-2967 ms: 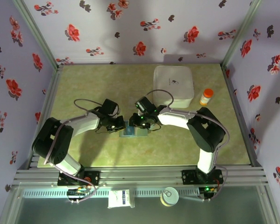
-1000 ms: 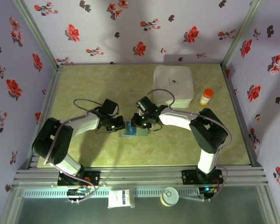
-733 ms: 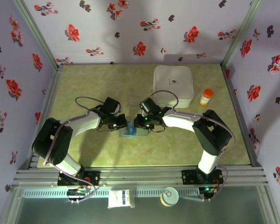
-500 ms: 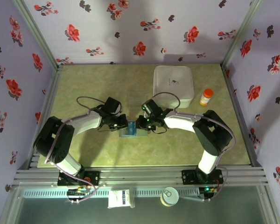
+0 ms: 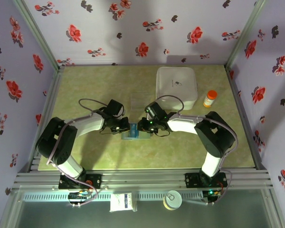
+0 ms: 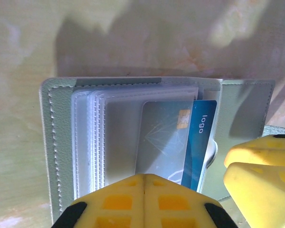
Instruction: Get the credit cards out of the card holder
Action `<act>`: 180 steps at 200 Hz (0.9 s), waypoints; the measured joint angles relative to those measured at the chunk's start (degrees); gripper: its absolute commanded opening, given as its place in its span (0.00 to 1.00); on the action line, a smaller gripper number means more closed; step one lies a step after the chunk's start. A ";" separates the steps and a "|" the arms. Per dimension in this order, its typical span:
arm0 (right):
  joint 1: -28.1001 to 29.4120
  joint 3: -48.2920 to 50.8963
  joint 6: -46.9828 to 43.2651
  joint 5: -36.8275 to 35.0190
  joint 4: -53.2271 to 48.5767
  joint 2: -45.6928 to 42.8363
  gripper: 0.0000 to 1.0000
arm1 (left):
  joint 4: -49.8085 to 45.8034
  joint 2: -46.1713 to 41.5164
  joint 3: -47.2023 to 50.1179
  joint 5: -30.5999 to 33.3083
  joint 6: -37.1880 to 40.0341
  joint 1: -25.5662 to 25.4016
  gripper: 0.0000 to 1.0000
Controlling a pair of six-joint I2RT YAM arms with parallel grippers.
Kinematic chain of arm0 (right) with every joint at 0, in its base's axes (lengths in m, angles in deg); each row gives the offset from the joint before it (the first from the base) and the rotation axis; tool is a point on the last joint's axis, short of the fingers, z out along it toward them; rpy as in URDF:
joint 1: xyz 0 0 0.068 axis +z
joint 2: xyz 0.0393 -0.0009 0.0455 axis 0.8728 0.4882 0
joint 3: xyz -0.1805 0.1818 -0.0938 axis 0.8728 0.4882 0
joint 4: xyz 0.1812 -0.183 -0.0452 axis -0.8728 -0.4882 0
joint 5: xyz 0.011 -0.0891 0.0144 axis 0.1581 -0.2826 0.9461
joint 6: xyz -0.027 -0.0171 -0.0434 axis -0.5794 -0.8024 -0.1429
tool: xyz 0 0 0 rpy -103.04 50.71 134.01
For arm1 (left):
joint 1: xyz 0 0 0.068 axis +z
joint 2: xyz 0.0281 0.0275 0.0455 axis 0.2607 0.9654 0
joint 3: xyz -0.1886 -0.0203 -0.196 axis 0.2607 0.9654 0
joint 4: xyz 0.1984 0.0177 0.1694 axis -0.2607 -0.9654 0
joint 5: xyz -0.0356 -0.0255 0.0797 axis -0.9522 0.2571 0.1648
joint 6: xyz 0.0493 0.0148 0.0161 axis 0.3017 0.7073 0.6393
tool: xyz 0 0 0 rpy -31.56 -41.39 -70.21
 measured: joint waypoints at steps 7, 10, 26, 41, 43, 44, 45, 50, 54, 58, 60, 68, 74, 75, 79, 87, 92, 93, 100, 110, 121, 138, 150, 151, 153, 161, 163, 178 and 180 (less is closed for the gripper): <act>-0.07 0.15 0.04 0.22 0.37 0.20 0.24 | 0.00 0.00 0.02 0.11 0.02 0.00 0.05; -0.09 0.24 0.13 0.39 0.52 0.26 0.24 | -0.04 0.00 0.02 0.22 0.02 0.00 0.05; -0.15 0.63 0.63 0.85 1.33 0.61 0.24 | -0.17 0.04 0.04 0.46 0.07 0.00 0.05; -0.17 0.81 0.98 1.25 1.75 0.90 0.24 | -0.22 0.22 0.04 0.68 0.17 0.00 0.05; -0.17 0.81 1.07 1.31 1.81 0.96 0.24 | -0.22 0.22 0.04 0.68 0.17 0.00 0.05; -0.17 0.81 1.07 1.33 1.86 0.96 0.24 | -0.22 0.22 0.04 0.70 0.17 0.00 0.05; -0.20 0.81 1.05 1.40 1.92 0.98 0.24 | -0.22 0.24 0.07 0.72 0.20 0.00 0.05; -0.24 0.81 1.11 1.55 2.16 1.07 0.24 | -0.20 0.31 0.09 0.76 0.20 0.00 0.05; -0.26 0.83 1.14 1.66 2.38 1.09 0.24 | -0.22 0.33 0.11 0.81 0.20 0.00 0.05; -0.28 0.83 1.27 1.77 2.56 1.16 0.24 | -0.20 0.37 0.13 0.81 0.20 0.00 0.05; -0.33 0.83 1.27 1.86 2.62 1.18 0.24 | -0.20 0.37 0.13 0.81 0.20 0.00 0.05; -0.37 0.83 1.36 2.08 3.04 1.31 0.24 | -0.20 0.37 0.13 0.83 0.20 0.00 0.05; -0.39 0.85 1.44 2.25 3.30 1.49 0.24 | -0.20 0.37 0.13 0.83 0.20 0.00 0.05; -0.39 0.85 1.46 2.29 3.41 1.51 0.24 | -0.20 0.37 0.13 0.83 0.20 0.00 0.05; -0.39 0.85 1.49 2.38 3.63 1.68 0.24 | -0.20 0.37 0.13 0.83 0.20 0.00 0.05; -0.44 0.85 1.51 2.73 4.04 2.03 0.24 | -0.20 0.37 0.13 0.83 0.20 0.00 0.05; -0.44 0.85 1.53 2.84 4.22 2.21 0.24 | -0.20 0.37 0.13 0.83 0.20 0.00 0.05; -0.44 0.85 1.53 2.91 4.26 2.27 0.24 | -0.20 0.37 0.13 0.83 0.20 0.00 0.05; -0.46 0.85 1.77 3.17 4.48 2.58 0.24 | -0.20 0.37 0.13 0.85 0.20 0.00 0.05; -0.48 0.85 1.99 3.41 4.72 2.95 0.24 | -0.20 0.44 0.13 0.85 0.20 0.00 0.05; -0.50 0.85 2.29 3.61 5.03 3.32 0.24 | -0.17 0.48 0.13 0.83 0.20 0.00 0.05; -0.50 0.85 2.43 3.89 5.60 3.74 0.23 | -0.17 0.48 0.13 0.83 0.20 0.00 0.05; -0.50 0.85 2.58 4.20 5.88 3.82 0.23 | -0.17 0.48 0.13 0.83 0.20 0.00 0.05; -0.50 0.85 2.58 4.24 5.90 3.82 0.23 | -0.17 0.48 0.13 0.83 0.20 0.00 0.05; -0.50 0.85 2.62 4.31 6.03 3.85 0.23 | -0.17 0.48 0.13 0.83 0.20 0.00 0.05; -0.50 0.85 2.80 4.63 6.29 3.96 0.22 | -0.17 0.48 0.13 0.83 0.20 0.00 0.05; -0.50 0.85 2.80 4.68 6.34 3.96 0.22 | -0.17 0.48 0.13 0.83 0.20 0.00 0.05; -0.50 0.85 2.97 5.09 6.73 4.07 0.22 | -0.17 0.48 0.13 0.85 0.20 0.00 0.05; -0.50 0.85 2.97 5.11 6.75 4.07 0.22 | -0.17 0.48 0.13 0.83 0.20 0.00 0.05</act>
